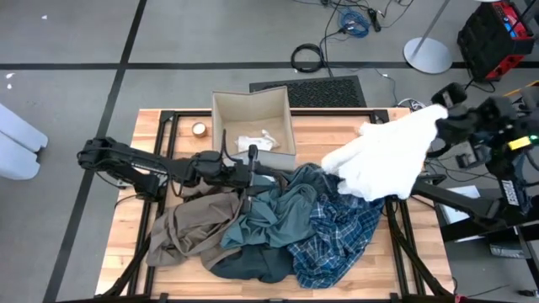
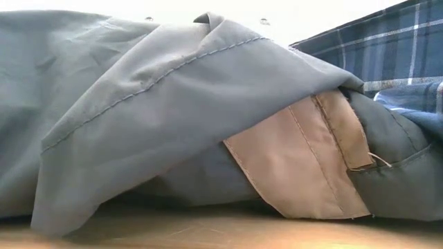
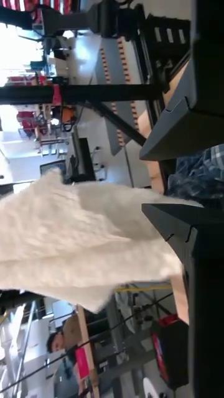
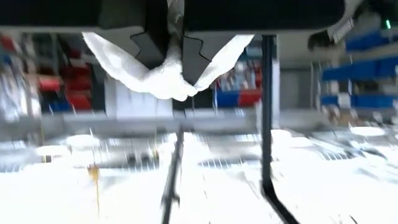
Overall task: Sort clothes
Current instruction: Put the white shirt into the laundry bin
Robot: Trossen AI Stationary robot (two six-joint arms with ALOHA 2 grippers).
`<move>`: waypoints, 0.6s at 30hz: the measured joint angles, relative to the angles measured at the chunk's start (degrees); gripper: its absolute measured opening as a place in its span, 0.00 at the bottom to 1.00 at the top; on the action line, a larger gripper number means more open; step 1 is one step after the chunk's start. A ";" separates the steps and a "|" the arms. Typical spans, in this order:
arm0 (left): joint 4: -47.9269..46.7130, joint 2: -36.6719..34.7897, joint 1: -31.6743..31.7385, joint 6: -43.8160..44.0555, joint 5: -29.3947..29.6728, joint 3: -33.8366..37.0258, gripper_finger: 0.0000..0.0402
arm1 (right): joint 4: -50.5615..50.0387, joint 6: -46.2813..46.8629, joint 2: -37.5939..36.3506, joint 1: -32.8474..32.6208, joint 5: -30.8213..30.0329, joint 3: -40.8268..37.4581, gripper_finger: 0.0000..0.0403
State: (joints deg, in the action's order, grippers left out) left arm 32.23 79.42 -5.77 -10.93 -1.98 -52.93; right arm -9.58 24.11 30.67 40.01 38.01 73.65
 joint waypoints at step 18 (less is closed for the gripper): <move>-13.85 -11.44 -0.36 0.05 0.55 0.00 0.33 | 41.97 21.83 28.15 -2.16 -3.17 7.66 0.01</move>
State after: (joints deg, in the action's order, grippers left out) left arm 18.38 67.98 -6.13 -10.88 -1.43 -52.93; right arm 32.39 45.94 58.82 37.85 34.85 81.31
